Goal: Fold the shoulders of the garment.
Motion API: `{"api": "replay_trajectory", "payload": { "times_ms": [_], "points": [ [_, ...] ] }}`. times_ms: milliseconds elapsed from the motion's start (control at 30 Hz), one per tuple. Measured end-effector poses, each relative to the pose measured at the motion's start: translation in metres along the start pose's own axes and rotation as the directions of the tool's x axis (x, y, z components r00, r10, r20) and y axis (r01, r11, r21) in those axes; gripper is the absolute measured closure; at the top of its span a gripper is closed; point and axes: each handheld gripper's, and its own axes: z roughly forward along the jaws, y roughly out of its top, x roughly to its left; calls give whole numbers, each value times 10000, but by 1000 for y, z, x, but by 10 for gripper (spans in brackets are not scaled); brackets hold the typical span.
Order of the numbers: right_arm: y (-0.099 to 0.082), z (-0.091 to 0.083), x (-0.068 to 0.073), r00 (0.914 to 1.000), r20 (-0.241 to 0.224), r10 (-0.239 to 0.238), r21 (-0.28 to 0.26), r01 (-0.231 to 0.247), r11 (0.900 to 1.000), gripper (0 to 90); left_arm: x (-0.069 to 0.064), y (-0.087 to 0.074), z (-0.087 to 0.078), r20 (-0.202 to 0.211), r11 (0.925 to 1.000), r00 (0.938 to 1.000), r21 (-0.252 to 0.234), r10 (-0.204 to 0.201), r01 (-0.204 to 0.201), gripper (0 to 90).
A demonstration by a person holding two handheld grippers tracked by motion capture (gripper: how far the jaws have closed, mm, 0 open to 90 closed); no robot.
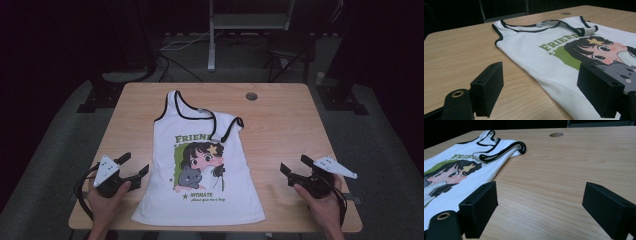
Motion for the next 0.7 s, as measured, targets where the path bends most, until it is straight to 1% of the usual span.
{"api": "replay_trajectory", "payload": {
  "times_ms": [67,167,300,400,433,500,533,600,633,700],
  "points": [
    [0,-1,0,9999,36,-95,-43,95,9999,121,0,0,0,1,10000,10000,-23,-27,27,213],
    [-1,-2,0,10000,24,-38,-112,38,9999,121,0,0,0,15,10000,10000,11,-11,11,213],
    [-1,-3,-1,10000,-34,4,-197,-5,9998,121,0,0,0,207,9992,9991,-155,-366,369,212],
    [-1,-3,-1,9999,-97,30,-238,-32,9997,121,0,1,0,256,9990,9988,-131,-421,424,213],
    [-1,-3,-1,9999,-104,2,-254,-4,9997,121,0,7,-2,580,9954,9948,-418,-833,858,213],
    [-1,-3,-1,9999,-126,-51,-233,48,9997,121,-2,15,-5,768,9921,9923,-723,-972,1028,213],
    [-1,-3,-1,9999,-134,-67,-224,64,9997,121,-2,19,-5,852,9910,9911,-776,-1021,1087,213],
    [-1,-3,0,9998,-174,-89,-203,85,9998,121,-2,28,-5,952,9903,9904,-871,-1000,1084,213],
    [-1,-3,0,9998,-189,-93,-205,89,9998,121,-1,33,-4,957,9911,9912,-872,-918,1003,213],
    [-1,-3,0,9996,-239,-128,-247,122,9996,121,1,44,2,981,9926,9915,-770,-859,936,213]
  ]
}}
